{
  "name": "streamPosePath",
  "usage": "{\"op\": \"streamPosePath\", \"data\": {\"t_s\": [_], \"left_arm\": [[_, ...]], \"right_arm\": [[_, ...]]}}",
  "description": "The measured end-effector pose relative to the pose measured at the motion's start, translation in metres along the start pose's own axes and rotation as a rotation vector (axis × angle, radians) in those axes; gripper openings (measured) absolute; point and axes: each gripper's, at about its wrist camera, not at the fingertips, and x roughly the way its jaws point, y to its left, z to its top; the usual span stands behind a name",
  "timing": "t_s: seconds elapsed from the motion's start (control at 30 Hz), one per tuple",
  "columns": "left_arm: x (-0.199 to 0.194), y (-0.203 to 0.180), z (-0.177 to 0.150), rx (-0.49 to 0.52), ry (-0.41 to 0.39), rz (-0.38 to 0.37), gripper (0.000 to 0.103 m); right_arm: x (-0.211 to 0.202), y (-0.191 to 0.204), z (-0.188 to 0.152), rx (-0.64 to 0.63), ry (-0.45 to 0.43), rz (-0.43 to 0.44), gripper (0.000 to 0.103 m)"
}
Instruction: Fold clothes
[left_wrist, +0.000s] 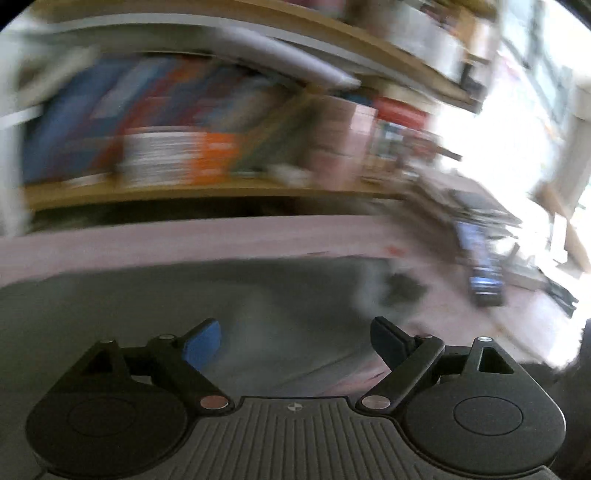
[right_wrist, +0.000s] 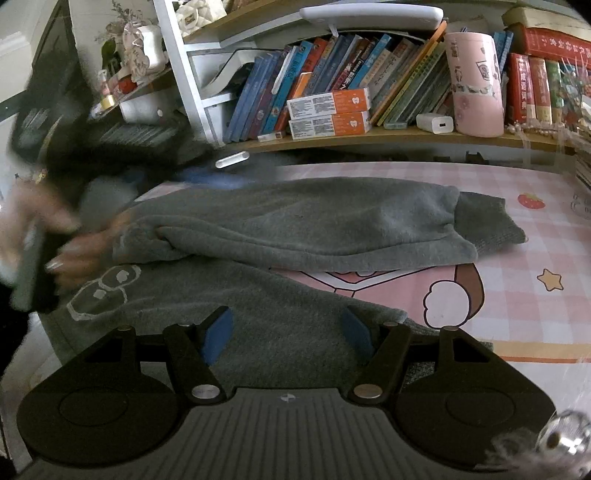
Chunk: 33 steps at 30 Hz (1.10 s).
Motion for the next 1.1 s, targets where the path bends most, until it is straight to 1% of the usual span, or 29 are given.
{"op": "streamPosePath", "data": {"t_s": [0.1,0.23,0.33,0.4,0.43,0.47,0.6,0.7,0.77,0.83,0.9,0.97,1.03,1.07,1.1], "left_arm": [[-0.048,0.04,-0.03,-0.084,-0.029,0.165,0.091],[-0.11,0.079,-0.063,-0.148,-0.07,0.383,0.091],[-0.151,0.105,-0.082,-0.182,-0.108,0.521,0.091],[-0.169,0.118,-0.091,-0.211,-0.124,0.603,0.091],[-0.176,0.125,-0.095,-0.224,-0.128,0.63,0.091],[-0.181,0.13,-0.098,-0.235,-0.132,0.651,0.091],[-0.194,0.147,-0.111,-0.25,-0.137,0.688,0.091],[-0.191,0.153,-0.118,-0.252,-0.129,0.688,0.091],[-0.187,0.155,-0.122,-0.241,-0.118,0.68,0.091],[-0.182,0.156,-0.125,-0.219,-0.104,0.686,0.091],[-0.176,0.156,-0.127,-0.2,-0.091,0.704,0.091],[-0.17,0.163,-0.128,-0.223,-0.073,0.69,0.09],[-0.163,0.171,-0.127,-0.259,-0.046,0.656,0.088],[-0.161,0.173,-0.126,-0.264,-0.04,0.638,0.083],[-0.159,0.174,-0.124,-0.254,-0.045,0.618,0.069]], "right_arm": [[0.0,0.0,0.0,-0.002,0.003,-0.004,0.065],[0.002,0.008,0.0,-0.044,0.018,-0.044,0.065],[-0.001,0.024,-0.008,-0.134,0.038,-0.104,0.065],[-0.005,0.036,-0.015,-0.203,0.052,-0.147,0.065],[-0.007,0.041,-0.018,-0.238,0.059,-0.169,0.065],[-0.012,0.043,-0.021,-0.245,0.072,-0.17,0.065],[-0.042,0.043,-0.031,-0.251,0.146,-0.16,0.064],[-0.063,0.044,-0.038,-0.265,0.191,-0.18,0.064],[-0.078,0.046,-0.04,-0.261,0.184,-0.183,0.063],[-0.093,0.044,-0.036,-0.222,0.15,-0.192,0.064],[-0.1,0.042,-0.033,-0.205,0.131,-0.249,0.063],[-0.103,0.039,-0.032,-0.196,0.128,-0.309,0.061],[-0.098,0.034,-0.034,-0.182,0.164,-0.335,0.054],[-0.093,0.032,-0.035,-0.183,0.185,-0.348,0.053],[-0.088,0.031,-0.037,-0.191,0.205,-0.363,0.052]]}}
